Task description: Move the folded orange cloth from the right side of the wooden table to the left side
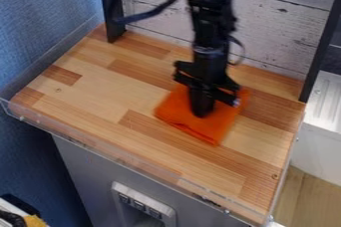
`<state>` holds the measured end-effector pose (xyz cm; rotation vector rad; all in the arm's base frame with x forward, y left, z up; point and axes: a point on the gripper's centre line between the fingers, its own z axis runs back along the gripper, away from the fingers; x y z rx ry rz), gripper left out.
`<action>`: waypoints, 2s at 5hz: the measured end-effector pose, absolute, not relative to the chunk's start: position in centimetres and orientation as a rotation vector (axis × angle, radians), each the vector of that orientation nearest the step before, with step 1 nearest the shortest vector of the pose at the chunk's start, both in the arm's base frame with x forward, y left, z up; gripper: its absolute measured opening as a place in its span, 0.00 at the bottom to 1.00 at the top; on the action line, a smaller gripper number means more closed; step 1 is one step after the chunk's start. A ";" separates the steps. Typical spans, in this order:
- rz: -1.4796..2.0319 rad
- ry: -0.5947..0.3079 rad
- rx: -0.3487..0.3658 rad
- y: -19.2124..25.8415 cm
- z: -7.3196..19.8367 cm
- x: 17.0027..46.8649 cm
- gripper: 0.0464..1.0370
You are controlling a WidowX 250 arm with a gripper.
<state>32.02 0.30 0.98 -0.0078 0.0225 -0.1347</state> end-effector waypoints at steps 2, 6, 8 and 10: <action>-0.067 0.008 -0.005 8.0 1.2 31.3 0.01; -0.007 0.006 -0.005 13.6 1.9 31.0 0.19; 0.029 0.044 -0.019 10.6 3.8 32.2 0.75; 0.025 0.019 0.003 4.2 6.7 33.7 0.96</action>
